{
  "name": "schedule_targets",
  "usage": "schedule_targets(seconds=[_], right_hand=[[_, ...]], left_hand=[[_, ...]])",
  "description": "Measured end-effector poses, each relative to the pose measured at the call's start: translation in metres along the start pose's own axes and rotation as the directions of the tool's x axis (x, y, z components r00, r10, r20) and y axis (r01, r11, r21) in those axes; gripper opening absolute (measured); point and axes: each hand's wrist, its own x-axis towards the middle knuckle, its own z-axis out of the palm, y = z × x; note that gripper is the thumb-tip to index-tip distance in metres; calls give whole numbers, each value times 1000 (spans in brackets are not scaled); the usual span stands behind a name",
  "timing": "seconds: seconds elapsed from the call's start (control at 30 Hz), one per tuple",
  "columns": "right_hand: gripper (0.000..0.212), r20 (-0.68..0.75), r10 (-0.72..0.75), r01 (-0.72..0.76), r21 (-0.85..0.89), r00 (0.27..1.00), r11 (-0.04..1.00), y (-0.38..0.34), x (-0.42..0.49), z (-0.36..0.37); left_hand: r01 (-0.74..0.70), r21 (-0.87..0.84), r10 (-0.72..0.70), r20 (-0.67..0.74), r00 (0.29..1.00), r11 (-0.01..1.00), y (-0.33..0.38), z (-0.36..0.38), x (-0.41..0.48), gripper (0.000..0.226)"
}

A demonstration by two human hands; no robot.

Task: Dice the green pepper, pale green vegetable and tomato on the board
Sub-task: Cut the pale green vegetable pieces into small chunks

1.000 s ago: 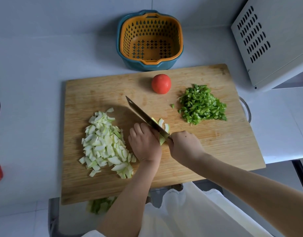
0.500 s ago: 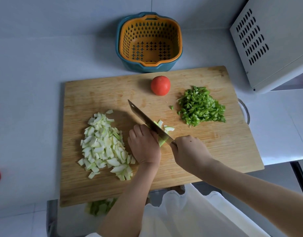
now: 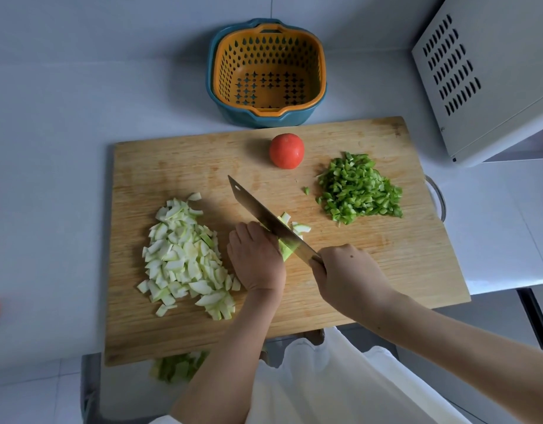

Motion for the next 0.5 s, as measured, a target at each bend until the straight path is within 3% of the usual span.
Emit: schedule_targets(seconds=[0.17,0.37,0.5], right_hand=[[39,17,29,-29,6,999,1000,-10,25,17],[30,6,78,-78,206,997,975,5,36,20],[32,-7,87,-84,182,996,980,12,35,20]], left_hand=[[38,14,-38,9,999,999,2,0,0,8],[89,59,-93,64,994,994,3,-3,0,22],[100,61,-106,97,990,993,7,-6,2,20]])
